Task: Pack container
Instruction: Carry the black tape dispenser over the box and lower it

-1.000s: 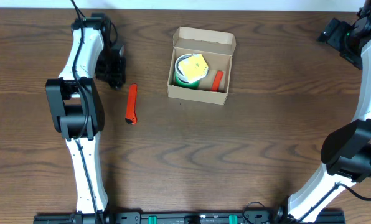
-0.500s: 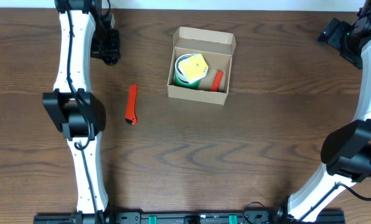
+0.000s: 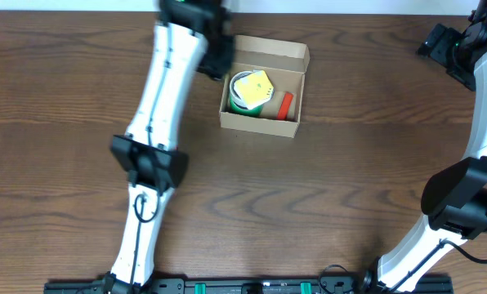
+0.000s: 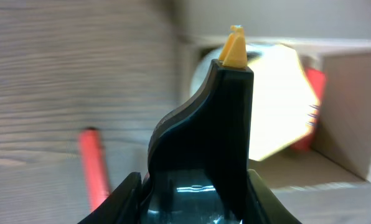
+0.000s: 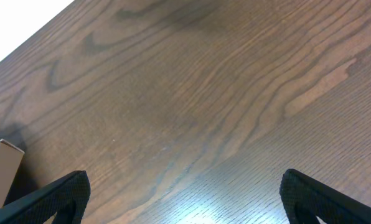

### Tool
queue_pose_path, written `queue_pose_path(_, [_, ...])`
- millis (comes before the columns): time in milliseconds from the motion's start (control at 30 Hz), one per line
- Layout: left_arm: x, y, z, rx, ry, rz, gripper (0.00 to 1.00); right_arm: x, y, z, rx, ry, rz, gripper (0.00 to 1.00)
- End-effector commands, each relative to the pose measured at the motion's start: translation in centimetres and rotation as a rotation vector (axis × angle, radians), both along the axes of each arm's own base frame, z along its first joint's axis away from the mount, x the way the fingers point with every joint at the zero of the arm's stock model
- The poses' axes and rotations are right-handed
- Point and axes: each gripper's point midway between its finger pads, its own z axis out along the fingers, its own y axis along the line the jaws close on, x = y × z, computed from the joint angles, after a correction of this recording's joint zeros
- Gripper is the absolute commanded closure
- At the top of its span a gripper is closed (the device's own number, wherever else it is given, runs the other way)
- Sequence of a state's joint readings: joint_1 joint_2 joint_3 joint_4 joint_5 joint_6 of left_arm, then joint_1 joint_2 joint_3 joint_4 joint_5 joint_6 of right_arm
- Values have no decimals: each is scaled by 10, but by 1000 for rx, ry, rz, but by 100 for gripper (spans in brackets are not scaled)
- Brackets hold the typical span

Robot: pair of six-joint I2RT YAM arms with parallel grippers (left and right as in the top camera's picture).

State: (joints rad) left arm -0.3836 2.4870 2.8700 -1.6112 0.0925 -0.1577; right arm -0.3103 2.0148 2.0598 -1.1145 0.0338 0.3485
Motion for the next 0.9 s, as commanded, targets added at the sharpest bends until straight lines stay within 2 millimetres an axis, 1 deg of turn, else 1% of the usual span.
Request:
queue_pose_path(0, [-26, -22, 10, 56, 2, 5, 94, -2, 2, 16, -8, -33, -7, 1])
queue_pose_path(133, [-42, -59, 11, 38, -12, -24, 95, -2, 2, 16, -8, -33, -7, 1])
queue_pose_path(267, [-52, -87, 13, 21, -34, -63, 95, -2, 2, 16, -8, -33, -8, 1])
queue_pose_path(367, [-56, -105, 13, 1, -55, -86, 94, -2, 2, 16, -8, -33, -7, 1])
queue_pose_path(500, [-54, -129, 11, -38, -87, -116, 94, -2, 2, 16, -8, -33, -7, 1])
queue_pose_path(633, [-50, -142, 3, -54, -102, -117, 94, -2, 2, 16, -8, -33, -8, 1])
queue_pose_path(700, [-49, -143, -5, -51, -90, -101, 95, -2, 2, 16, -8, -33, -7, 1])
queue_pose_path(867, [-51, -141, -39, -6, -30, -88, 95, -2, 2, 16, -8, -33, -7, 1])
